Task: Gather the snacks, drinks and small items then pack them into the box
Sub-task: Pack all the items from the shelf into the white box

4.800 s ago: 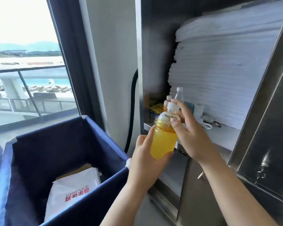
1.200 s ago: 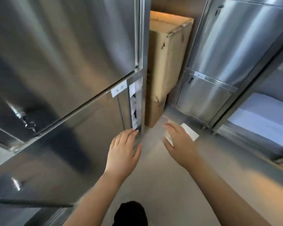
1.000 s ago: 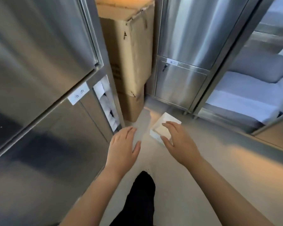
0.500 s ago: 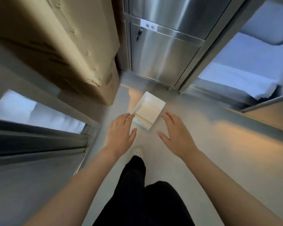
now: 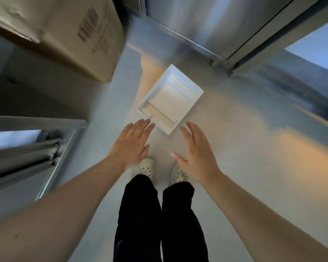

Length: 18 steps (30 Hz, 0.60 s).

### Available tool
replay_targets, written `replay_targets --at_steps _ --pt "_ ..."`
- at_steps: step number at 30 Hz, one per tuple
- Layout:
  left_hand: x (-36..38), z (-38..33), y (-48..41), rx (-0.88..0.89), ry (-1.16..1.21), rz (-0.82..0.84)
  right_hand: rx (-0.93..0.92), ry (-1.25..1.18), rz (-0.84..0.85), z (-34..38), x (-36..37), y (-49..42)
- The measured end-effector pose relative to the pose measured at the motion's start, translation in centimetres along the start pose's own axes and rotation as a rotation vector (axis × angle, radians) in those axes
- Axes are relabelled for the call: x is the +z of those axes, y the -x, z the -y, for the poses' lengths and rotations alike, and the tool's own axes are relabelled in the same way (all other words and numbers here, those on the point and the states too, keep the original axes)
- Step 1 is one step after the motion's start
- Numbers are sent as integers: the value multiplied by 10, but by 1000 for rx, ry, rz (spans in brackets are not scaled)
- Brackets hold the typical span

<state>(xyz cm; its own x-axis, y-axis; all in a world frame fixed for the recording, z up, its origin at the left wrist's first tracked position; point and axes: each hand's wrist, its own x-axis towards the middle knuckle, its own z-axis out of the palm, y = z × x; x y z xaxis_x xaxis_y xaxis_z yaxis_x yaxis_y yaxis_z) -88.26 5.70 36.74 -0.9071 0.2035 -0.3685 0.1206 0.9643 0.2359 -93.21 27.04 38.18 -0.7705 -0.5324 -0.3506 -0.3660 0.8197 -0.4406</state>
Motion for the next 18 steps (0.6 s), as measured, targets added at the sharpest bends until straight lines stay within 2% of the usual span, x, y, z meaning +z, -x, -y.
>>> replay_targets --at_steps 6,10,18 --pt "136 39 -64 34 -77 59 -88 161 147 -74 129 -72" --pt "202 63 -95 61 -127 82 -121 207 211 -107 196 -106" --pt "272 94 -139 69 -149 100 -186 185 194 -131 269 -152"
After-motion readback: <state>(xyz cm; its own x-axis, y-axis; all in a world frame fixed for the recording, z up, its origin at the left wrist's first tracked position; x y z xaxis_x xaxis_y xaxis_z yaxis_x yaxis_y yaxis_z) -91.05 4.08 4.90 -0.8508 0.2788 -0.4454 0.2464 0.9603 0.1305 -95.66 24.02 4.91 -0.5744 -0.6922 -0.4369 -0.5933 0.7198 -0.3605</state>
